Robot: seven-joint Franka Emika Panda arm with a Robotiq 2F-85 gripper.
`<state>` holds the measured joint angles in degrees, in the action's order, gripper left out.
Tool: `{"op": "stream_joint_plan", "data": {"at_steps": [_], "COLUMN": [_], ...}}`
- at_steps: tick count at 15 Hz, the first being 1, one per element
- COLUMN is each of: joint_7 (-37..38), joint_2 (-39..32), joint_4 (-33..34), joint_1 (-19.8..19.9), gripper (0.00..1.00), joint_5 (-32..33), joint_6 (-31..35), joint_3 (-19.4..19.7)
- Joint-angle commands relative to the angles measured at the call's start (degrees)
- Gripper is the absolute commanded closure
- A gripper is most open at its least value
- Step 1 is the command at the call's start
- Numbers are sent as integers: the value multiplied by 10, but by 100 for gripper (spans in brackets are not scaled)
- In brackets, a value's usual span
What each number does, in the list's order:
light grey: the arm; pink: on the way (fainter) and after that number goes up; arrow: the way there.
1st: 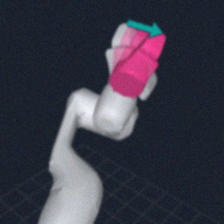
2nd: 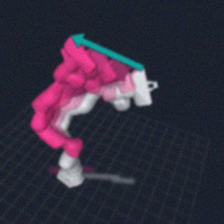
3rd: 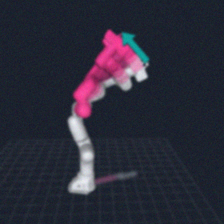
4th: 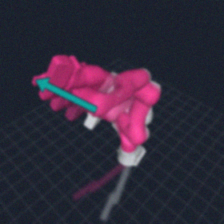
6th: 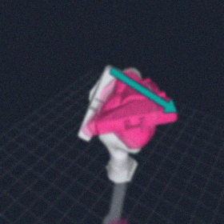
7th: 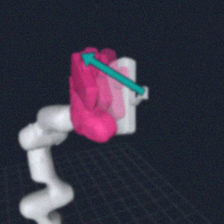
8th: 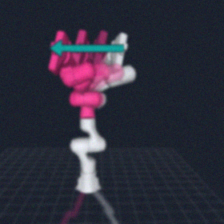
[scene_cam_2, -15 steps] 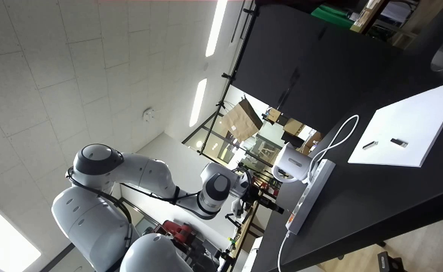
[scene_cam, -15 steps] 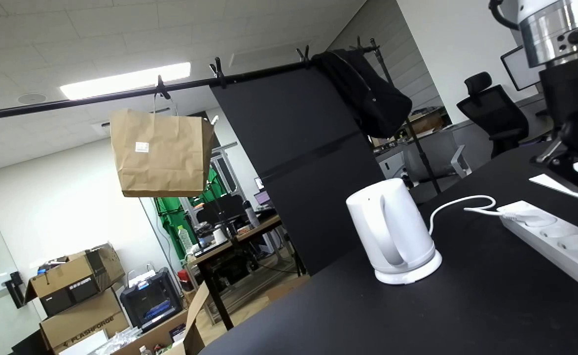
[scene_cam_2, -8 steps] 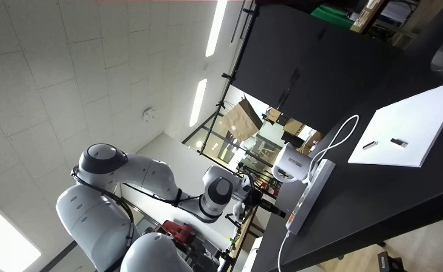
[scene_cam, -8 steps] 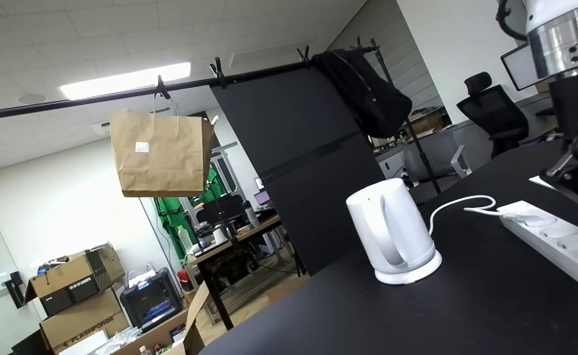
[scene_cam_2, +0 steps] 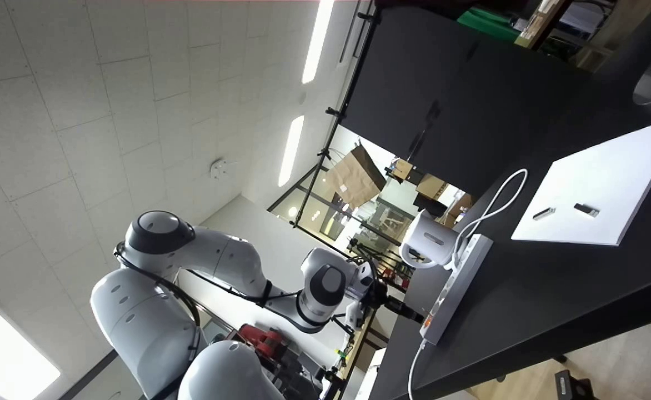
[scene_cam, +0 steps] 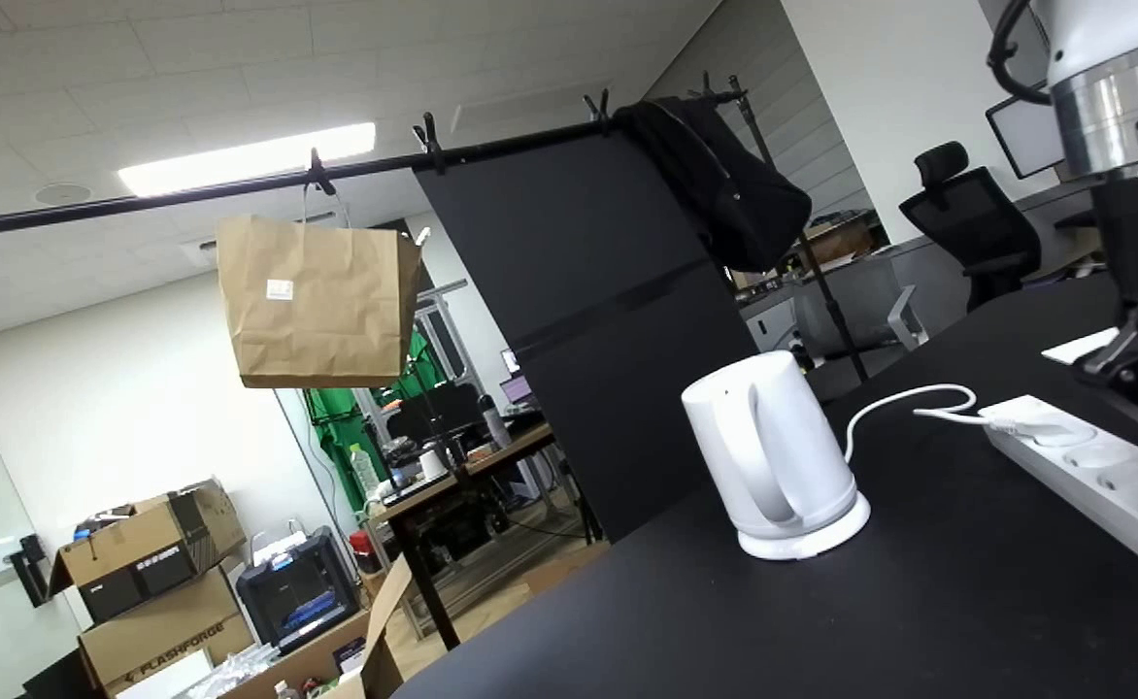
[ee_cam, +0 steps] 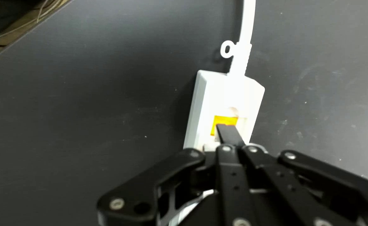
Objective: Flick the switch on the extension cord
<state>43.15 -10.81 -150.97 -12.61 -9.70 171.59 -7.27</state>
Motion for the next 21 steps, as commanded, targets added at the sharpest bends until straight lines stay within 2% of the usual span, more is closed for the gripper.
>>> {"op": "stream_joint_plan", "data": {"at_steps": [1,14,21], "joint_7": [13,15,8], "joint_2": [-12,-50,-65], "joint_4": [5,26,44], "joint_1": [-23,-85,-93], "gripper": [100,100,100], "joint_5": [2,3,1], "joint_6": [14,36,27], "joint_3": [21,71,80]}}
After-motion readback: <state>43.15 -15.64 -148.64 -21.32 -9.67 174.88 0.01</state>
